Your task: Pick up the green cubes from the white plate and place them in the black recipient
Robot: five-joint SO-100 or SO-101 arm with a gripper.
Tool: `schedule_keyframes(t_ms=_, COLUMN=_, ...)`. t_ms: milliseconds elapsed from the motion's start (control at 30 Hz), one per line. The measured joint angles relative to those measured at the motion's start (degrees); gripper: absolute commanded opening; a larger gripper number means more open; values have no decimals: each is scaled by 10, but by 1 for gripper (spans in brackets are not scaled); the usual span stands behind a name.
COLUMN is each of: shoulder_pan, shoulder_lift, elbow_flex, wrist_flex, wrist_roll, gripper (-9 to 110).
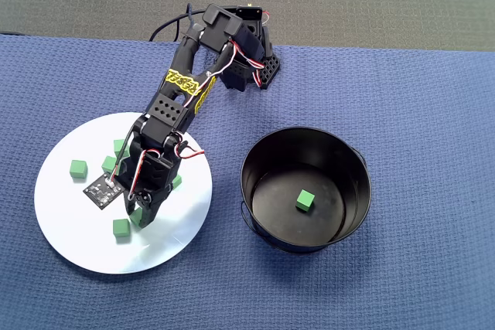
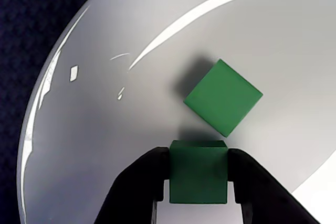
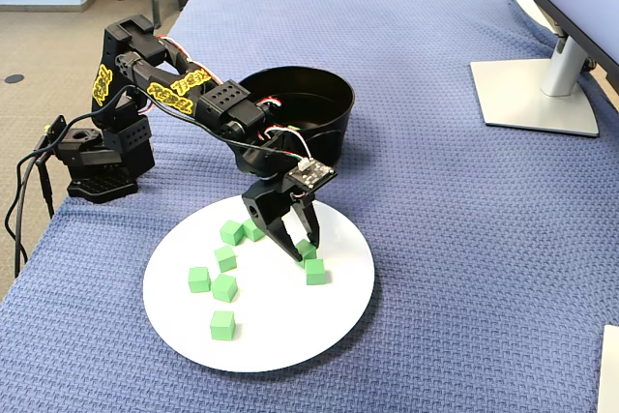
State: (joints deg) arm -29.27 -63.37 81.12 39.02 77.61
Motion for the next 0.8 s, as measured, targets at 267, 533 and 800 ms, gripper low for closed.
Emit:
schedule_keyframes(t_ms=267, shoulder_pan=18, shoulder_lift=-176, elbow_flex=69, wrist_flex=69, wrist_roll=-110, gripper=0)
schedule_keyframes(t_ms=533, shoulder_pan=83, shoulder_lift=-386, elbow_flex=89, wrist_flex=197, wrist_roll=-219, gripper=0)
schedule_keyframes(t_ms=800, shoulder_pan=236, shoulder_lift=-542, elbow_flex=93, wrist_flex=294, wrist_roll=-329, gripper=0)
